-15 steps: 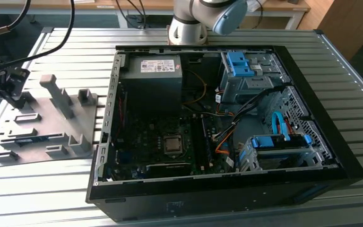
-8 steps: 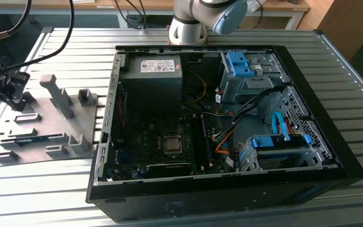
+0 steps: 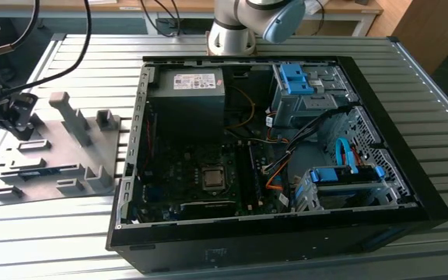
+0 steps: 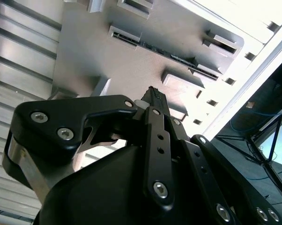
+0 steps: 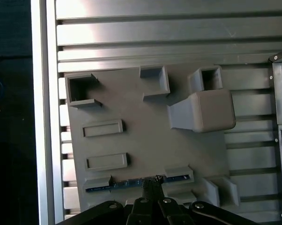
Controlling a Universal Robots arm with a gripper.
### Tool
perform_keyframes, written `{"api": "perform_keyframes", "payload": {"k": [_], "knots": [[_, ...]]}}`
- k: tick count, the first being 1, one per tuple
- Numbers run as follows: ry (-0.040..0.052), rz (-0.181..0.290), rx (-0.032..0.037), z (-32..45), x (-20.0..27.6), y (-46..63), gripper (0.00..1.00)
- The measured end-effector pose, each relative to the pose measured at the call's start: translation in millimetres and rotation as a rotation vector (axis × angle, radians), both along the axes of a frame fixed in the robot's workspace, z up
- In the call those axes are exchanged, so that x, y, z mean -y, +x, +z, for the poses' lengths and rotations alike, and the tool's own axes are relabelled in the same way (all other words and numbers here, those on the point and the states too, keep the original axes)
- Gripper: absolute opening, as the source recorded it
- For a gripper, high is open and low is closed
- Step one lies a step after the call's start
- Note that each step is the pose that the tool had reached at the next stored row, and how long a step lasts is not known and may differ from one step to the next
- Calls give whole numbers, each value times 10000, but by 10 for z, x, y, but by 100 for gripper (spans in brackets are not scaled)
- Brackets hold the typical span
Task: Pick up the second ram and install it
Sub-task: 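Reach for the second ram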
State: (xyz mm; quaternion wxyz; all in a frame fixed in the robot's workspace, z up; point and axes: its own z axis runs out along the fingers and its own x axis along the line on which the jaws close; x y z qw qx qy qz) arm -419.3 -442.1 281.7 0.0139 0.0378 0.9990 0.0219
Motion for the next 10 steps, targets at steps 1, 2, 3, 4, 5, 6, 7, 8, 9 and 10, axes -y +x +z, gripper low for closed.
{"api": "perform_keyframes", "payload": {"k": [1,2,3,4,5,6,7,8,9,10], "knots": [[0,0,0,-11,4,-1,10],[0,0,0,-22,7,-2,10],[1,-1,0,-33,10,-3,10],[0,-1,0,-42,13,-4,10],[1,-1,0,-52,16,-5,10],[0,-1,-1,-61,19,-6,10],[0,-1,0,-72,23,-6,10],[1,-1,1,-82,26,-7,10],[1,-1,1,-91,28,-7,10],[1,-1,2,-102,31,-7,10]]}}
